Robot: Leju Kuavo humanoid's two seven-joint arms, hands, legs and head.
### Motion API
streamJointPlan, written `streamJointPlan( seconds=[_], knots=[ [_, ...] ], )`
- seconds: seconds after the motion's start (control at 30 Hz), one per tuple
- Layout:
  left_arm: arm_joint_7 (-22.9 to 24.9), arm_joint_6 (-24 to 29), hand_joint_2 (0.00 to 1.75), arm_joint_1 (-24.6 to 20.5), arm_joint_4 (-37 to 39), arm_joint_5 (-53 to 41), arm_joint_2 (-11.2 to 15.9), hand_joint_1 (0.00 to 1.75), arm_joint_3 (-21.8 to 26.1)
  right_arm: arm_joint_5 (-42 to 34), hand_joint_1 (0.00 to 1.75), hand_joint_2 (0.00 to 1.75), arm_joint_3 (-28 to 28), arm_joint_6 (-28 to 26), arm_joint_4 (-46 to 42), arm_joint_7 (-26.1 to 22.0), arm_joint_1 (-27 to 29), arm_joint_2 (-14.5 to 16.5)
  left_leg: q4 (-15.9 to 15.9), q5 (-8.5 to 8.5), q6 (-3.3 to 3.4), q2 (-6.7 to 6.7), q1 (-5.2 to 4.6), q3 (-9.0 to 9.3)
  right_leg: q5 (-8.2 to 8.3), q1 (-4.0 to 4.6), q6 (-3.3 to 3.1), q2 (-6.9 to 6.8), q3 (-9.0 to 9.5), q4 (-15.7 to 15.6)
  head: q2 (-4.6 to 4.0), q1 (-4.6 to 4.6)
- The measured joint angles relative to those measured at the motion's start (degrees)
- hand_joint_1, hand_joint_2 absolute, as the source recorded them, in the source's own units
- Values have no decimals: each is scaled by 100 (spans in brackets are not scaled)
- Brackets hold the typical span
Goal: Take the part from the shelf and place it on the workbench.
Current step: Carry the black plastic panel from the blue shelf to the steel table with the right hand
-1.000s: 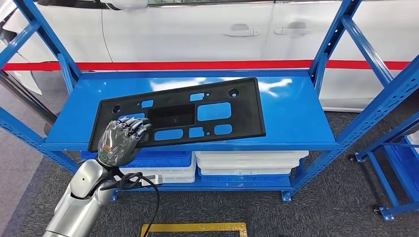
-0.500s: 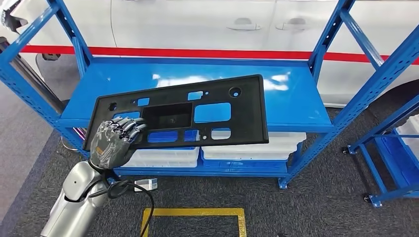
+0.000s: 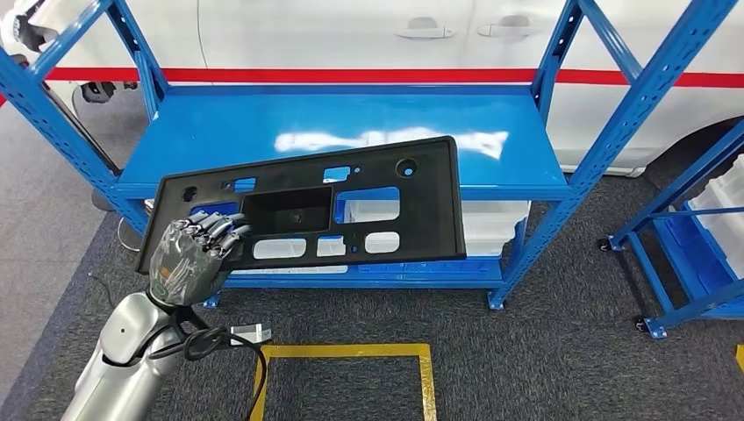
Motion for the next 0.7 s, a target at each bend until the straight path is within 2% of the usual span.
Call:
streamJointPlan(
  seconds=[0.07, 0.1, 0.13, 0.17, 0.2, 0.23, 0.27, 0.3, 0.33, 0.37, 0.4, 0.43, 0.47, 0.5, 0.57, 0.6, 0.63, 0.67, 0.7],
  knots=[
    [15, 0, 175, 0, 1, -7, 92, 175, -15, 1, 0, 0, 0, 1, 0, 4, 14, 5, 686, -606, -56, -9, 35, -143, 149, 2, -38, -13, -187, 7, 0, -1],
    [19, 0, 175, 0, 2, -10, 132, 175, -30, 1, 0, 0, 0, 2, 0, 3, 20, 6, 1032, -757, -84, -9, 53, -181, 222, 0, -34, -13, -289, 17, 0, -1],
    [20, 0, 175, 0, 2, -14, 167, 175, -50, 0, 0, 0, 0, 4, 0, 1, 22, 9, 1261, -746, -111, -8, 71, -162, 292, -6, -23, -14, -395, 34, 0, -1],
    [19, 0, 175, -1, 3, -20, 195, 175, -75, -1, 0, 0, 0, 7, 0, -2, 22, 14, 1331, -613, -137, -8, 90, -67, 358, -16, -3, -14, -508, 61, 0, -1],
    [18, 0, 175, -4, 3, -28, 218, 175, -100, -1, 0, 0, 0, 9, 0, -4, 21, 20, 1218, -437, -160, -7, 110, 115, 418, -30, 24, -14, -619, 98, 0, -1],
    [17, 0, 175, -8, 3, -37, 236, 175, -124, -2, 0, 0, 0, 10, 0, -5, 19, 26, 931, -325, -178, -8, 130, 388, 469, -43, 59, -14, -723, 148, 0, -1],
    [15, 0, 175, -17, 3, -45, 250, 175, -144, -3, 0, 0, 0, 10, -1, -8, 16, 30, 517, -341, -187, -11, 133, 711, 510, -51, 97, -11, -814, 204, 0, -2],
    [15, 1, 175, -26, 2, -50, 260, 175, -162, -3, 0, 0, 0, 10, -1, -12, 14, 34, 134, -442, -166, -16, 127, 981, 552, -52, 138, -9, -877, 250, 0, -1],
    [15, 1, 175, -33, 2, -55, 272, 175, -176, -5, 0, 0, 0, 10, -1, -15, 12, 36, -152, -557, -134, -22, 113, 1157, 599, -49, 180, -7, -914, 276, 0, -1],
    [16, 1, 175, -40, 1, -62, 285, 175, -189, -8, 0, 0, 0, 10, -1, -17, 12, 38, -301, -629, -90, -27, 87, 1223, 654, -46, 221, -5, -933, 275, 0, -1],
    [24, 1, 175, -43, 2, -79, 300, 175, -204, -11, 0, 0, 0, 11, 0, -19, 18, 40, -329, -614, -28, -26, 80, 1194, 716, -48, 262, -2, -942, 255, 0, 1],
    [35, 0, 175, -52, 4, -100, 315, 175, -228, -15, 0, 0, 0, 10, 0, -19, 21, 40, -331, -552, 22, -14, 80, 1146, 708, -59, 294, 7, -967, 258, 0, 1],
    [45, 0, 175, -61, 7, -124, 331, 175, -254, -19, 0, 0, 0, 9, 0, -17, 24, 40, -335, -483, 80, -3, 83, 1093, 593, -69, 319, 15, -1011, 326, 0, 2],
    [56, 0, 175, -70, 9, -147, 344, 175, -279, -22, 0, 0, 0, 10, 0, -16, 30, 41, -345, -404, 134, 10, 90, 1026, 363, -78, 335, 23, -1081, 504, 0, 2],
    [72, 0, 175, -77, 10, -171, 368, 175, -304, -26, 0, 0, 1, 10, 2, -13, 32, 46, -343, -255, 204, 17, 75, 854, -250, -78, 351, 28, -1256, 1153, 0, 2],
    [86, 0, 175, -76, 12, -181, 376, 175, -311, -28, 0, 0, 1, 10, 2, -12, 33, 48, -338, -182, 218, 18, 59, 759, -439, -73, 356, 29, -1322, 1507, 0, 1],
    [108, 0, 175, -75, 15, -196, 386, 175, -325, -32, 0, 0, 1, 7, 2, -12, 32, 49, -333, -111, 224, 17, 40, 662, -479, -63, 353, 29, -1333, 1762, 0, 1],
    [139, 0, 175, -75, 20, -220, 401, 175, -346, -38, 0, 0, 1, 4, 2, -12, 31, 49, -328, -43, 225, 17, 18, 567, -386, -52, 338, 30, -1265, 1858, 0, 1],
    [187, 0, 175, -75, 25, -257, 423, 175, -375, -45, 0, 0, 0, 2, 1, -12, 30, 49, -324, 24, 224, 17, -4, 477, -224, -33, 302, 31, -1100, 1766, 0, 1]
  ],
)
